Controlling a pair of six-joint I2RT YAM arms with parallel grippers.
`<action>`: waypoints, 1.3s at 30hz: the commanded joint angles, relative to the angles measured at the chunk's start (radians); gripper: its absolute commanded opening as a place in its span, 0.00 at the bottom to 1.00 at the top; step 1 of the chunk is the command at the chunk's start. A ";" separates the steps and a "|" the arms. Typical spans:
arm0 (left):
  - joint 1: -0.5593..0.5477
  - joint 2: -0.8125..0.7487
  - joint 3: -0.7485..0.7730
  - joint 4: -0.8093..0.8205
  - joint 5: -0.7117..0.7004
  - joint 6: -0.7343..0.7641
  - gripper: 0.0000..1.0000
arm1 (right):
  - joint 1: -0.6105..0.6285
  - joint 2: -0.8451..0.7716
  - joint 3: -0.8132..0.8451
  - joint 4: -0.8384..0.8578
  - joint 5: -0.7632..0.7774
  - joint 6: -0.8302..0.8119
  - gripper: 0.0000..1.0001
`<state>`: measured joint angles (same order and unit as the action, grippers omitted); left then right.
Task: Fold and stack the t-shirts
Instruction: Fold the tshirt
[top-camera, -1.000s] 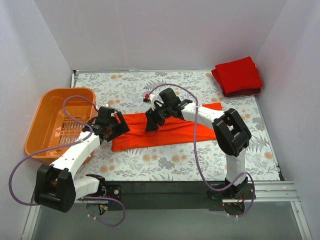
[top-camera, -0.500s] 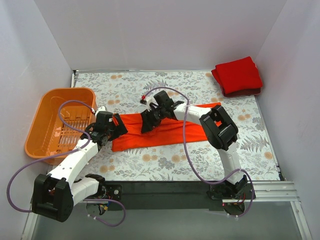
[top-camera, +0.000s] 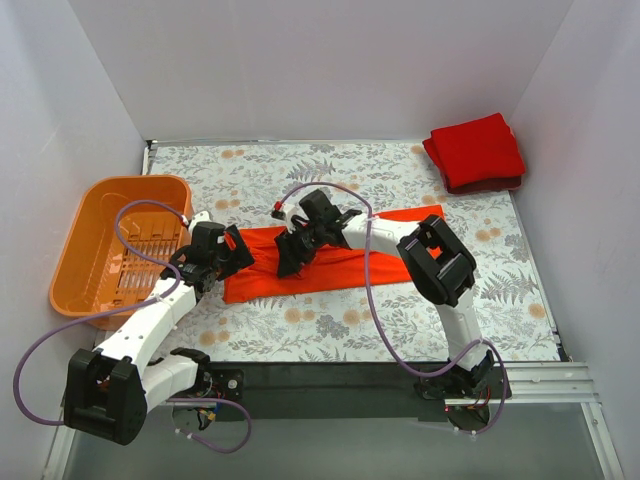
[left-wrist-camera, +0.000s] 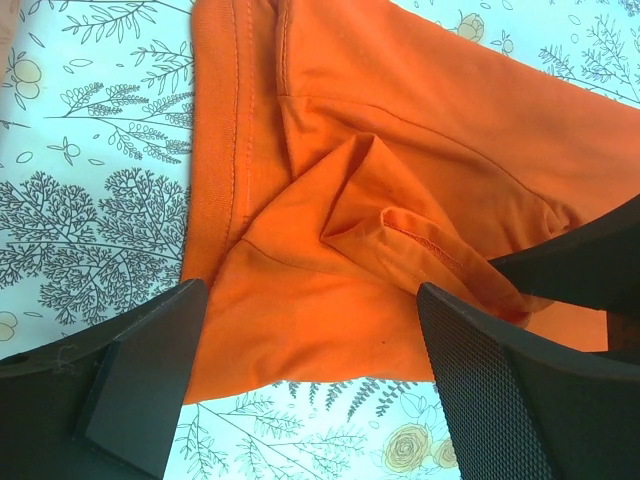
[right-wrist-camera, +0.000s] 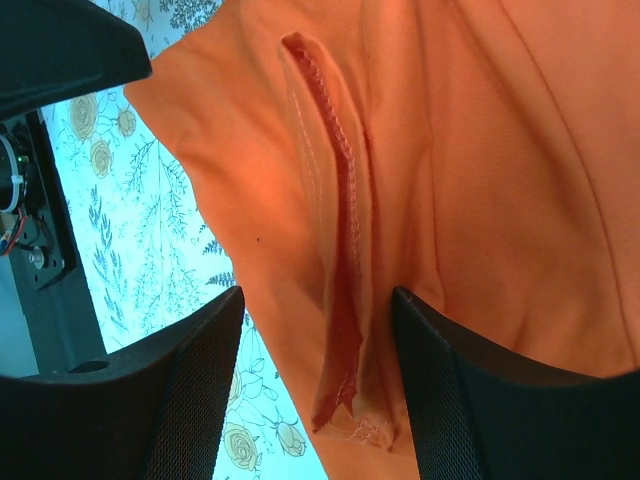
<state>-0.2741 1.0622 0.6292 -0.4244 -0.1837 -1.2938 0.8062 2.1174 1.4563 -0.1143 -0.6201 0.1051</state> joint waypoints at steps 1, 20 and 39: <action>0.004 -0.015 0.006 0.019 -0.016 0.010 0.86 | 0.008 -0.074 -0.010 0.019 0.020 -0.019 0.67; 0.003 -0.016 0.004 0.019 -0.010 0.013 0.85 | 0.025 -0.114 -0.030 0.034 0.045 -0.019 0.67; 0.003 -0.018 0.004 0.021 0.009 0.013 0.85 | 0.059 -0.108 -0.092 0.056 -0.015 -0.016 0.66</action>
<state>-0.2741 1.0622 0.6292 -0.4171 -0.1768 -1.2900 0.8558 2.0407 1.3815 -0.0883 -0.6079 0.0952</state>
